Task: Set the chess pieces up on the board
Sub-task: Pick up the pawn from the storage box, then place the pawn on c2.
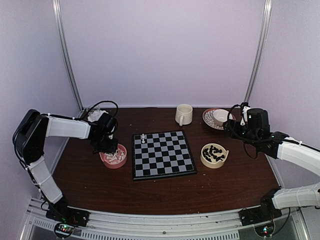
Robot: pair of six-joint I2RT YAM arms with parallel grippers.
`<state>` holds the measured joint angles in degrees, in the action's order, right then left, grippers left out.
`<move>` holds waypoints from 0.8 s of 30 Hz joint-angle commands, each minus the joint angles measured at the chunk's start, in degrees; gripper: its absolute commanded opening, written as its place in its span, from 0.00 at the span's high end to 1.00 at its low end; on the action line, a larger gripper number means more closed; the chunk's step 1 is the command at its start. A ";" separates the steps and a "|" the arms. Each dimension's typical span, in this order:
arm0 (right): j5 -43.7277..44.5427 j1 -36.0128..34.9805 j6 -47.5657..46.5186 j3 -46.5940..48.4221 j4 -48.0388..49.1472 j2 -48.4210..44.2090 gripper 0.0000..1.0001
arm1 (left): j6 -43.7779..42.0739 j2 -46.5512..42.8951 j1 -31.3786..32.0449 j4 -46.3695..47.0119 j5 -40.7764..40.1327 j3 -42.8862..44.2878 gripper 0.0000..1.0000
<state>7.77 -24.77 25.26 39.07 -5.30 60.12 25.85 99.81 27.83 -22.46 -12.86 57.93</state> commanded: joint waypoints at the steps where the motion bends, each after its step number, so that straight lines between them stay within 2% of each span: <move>1: 0.91 -0.40 -0.03 0.72 0.20 -0.49 0.17 | -0.37 -2.66 -0.28 0.56 1.85 0.82 0.96; 15: 0.66 -0.36 0.41 0.58 0.58 -0.79 0.17 | -0.57 -13.49 3.89 1.72 4.89 -2.19 0.96; 19: 1.73 -0.36 0.19 -0.03 0.73 -1.35 0.17 | 0.50 -12.87 6.25 4.25 10.34 -1.51 0.95; 24: 1.56 -0.44 0.40 -1.17 2.44 -1.68 0.18 | 5.38 -8.77 9.05 9.83 12.85 0.71 0.95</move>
<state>8.32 -24.77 25.45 38.96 -4.84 59.37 27.22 87.88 35.27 -18.87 -3.68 56.55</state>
